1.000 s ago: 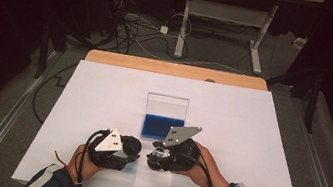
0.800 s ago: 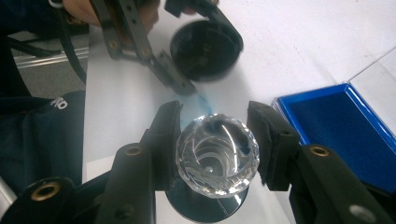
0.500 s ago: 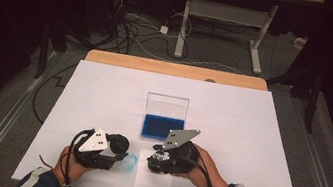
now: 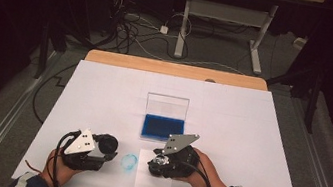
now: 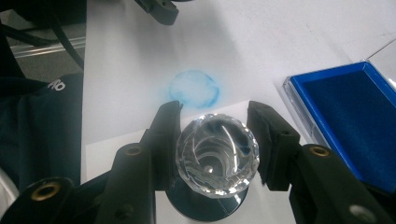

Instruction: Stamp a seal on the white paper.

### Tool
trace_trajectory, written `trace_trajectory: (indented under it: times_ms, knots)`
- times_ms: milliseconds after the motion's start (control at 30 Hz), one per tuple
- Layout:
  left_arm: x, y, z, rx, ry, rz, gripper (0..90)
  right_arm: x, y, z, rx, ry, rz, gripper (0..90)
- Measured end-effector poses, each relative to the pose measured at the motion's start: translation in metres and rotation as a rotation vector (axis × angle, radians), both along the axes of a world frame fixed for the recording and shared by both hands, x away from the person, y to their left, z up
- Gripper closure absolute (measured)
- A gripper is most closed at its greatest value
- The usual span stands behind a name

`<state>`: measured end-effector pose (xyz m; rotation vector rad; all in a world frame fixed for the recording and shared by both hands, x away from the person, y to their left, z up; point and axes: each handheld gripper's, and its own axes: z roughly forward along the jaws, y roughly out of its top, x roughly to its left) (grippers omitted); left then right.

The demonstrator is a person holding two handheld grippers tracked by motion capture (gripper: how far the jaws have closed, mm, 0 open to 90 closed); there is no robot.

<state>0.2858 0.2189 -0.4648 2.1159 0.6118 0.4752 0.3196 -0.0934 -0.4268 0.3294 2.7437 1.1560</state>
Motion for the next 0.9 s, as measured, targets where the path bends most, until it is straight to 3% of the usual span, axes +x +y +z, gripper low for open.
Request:
trace_trajectory:
  times_ms: [467,900]
  knots:
    - [-0.009,0.017,0.001,-0.017,-0.008,0.044,36.4,-0.006,0.004,-0.010,-0.034,0.010,0.024,56.1]
    - [-0.010,0.018,0.001,-0.014,-0.011,0.050,36.5,-0.006,0.003,-0.016,-0.059,0.016,0.024,56.1]
